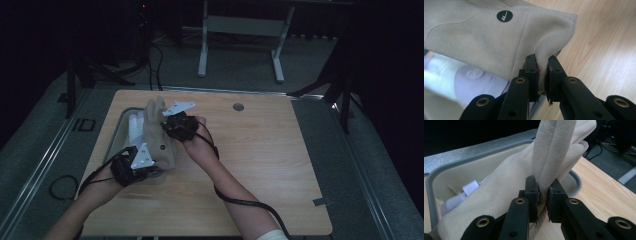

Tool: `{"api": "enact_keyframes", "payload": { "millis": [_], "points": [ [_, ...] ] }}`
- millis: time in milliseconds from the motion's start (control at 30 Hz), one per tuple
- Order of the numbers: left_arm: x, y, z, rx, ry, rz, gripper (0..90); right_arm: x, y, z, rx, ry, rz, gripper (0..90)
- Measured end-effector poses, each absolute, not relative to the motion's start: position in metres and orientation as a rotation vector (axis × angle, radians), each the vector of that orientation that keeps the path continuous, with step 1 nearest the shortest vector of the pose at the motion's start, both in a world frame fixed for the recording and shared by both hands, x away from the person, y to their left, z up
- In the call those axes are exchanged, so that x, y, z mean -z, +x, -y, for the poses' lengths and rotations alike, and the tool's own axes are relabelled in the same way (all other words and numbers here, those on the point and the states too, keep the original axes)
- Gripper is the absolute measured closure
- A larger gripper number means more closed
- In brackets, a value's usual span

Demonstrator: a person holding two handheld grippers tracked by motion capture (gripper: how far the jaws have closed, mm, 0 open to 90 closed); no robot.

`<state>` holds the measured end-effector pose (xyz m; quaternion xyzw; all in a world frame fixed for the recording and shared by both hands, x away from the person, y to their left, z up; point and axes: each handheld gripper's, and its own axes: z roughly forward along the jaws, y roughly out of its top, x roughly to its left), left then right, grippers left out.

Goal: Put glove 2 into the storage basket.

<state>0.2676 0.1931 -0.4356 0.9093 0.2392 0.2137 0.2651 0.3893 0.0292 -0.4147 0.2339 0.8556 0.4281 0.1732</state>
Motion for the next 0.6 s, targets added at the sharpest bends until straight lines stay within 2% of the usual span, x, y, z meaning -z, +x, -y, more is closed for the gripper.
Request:
{"api": "enact_keyframes", "payload": {
  "millis": [233, 600],
  "points": [
    [0.441, 0.262, -0.221, -0.579, 2.453, -0.717, 81.5, 0.424, 0.396, -0.071, -1.21, 0.623, -2.49, 80.8],
    [0.453, 0.267, -0.233, -0.555, 2.449, -0.778, 81.5, 0.443, 0.405, -0.094, -1.176, 0.612, -2.522, 80.7]
  ]
}}
